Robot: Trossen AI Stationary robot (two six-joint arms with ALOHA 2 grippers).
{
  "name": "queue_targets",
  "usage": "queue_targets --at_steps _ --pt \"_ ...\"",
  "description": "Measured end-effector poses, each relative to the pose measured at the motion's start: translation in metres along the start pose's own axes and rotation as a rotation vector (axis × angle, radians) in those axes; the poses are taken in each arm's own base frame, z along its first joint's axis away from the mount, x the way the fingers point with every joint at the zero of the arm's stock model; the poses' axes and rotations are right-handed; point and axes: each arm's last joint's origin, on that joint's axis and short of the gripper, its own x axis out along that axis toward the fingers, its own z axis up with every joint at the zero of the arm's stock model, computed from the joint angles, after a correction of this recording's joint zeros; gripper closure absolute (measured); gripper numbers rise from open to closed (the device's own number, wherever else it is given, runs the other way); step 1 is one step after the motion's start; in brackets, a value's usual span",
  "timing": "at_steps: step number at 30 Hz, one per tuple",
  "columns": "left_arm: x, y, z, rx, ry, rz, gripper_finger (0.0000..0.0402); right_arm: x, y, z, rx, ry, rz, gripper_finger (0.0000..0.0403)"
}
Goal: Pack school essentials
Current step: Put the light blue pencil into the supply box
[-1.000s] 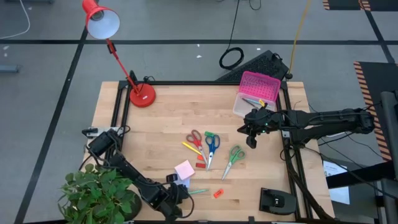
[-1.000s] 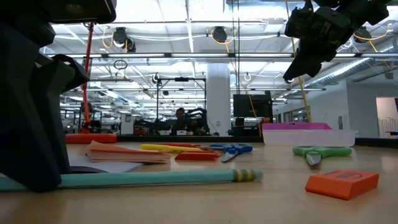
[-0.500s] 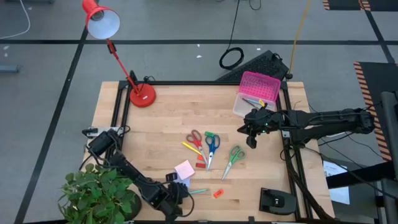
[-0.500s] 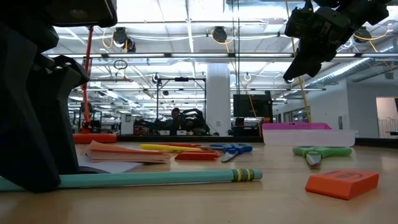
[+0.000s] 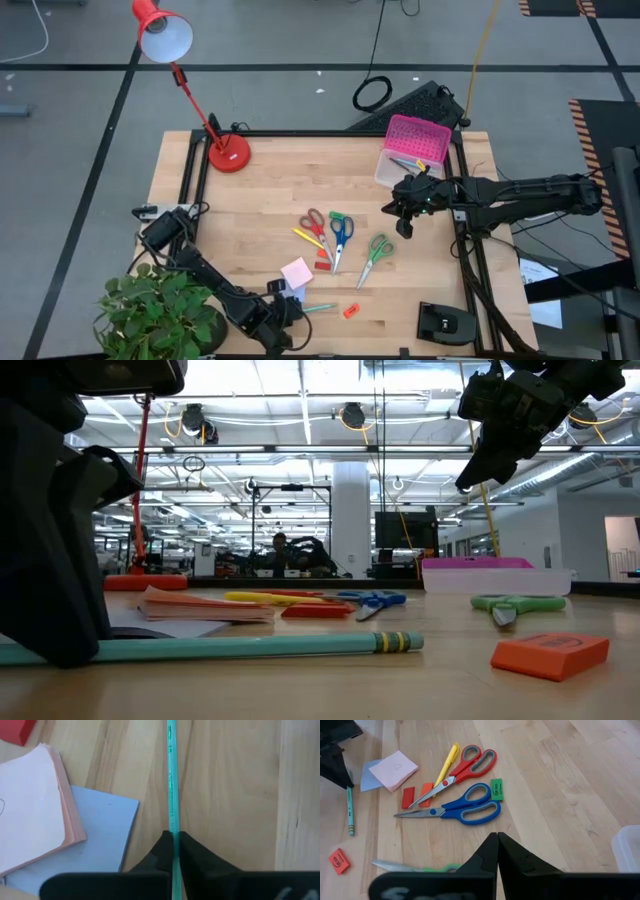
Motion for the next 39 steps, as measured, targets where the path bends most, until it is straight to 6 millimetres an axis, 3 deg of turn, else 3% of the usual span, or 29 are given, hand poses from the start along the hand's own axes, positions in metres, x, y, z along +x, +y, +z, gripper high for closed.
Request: queue_targets --at_steps 19,25,33,39 --pt "-0.027 0.001 0.014 0.047 -0.071 -0.060 0.0394 0.000 0.000 0.001 0.001 -0.008 0.003 0.0403" --pt "-0.027 0.000 0.013 -0.035 -0.080 -0.049 0.0356 0.000 0.000 0.001 0.001 -0.007 0.002 0.0403" --pt "-0.030 -0.008 0.008 -0.034 -0.133 -0.048 0.0270 0.000 0.000 0.001 -0.002 -0.007 0.003 0.0403" --pt "-0.012 -0.012 0.003 -0.044 -0.123 -0.041 0.0255 0.000 0.000 0.001 -0.003 -0.007 0.003 0.0403"
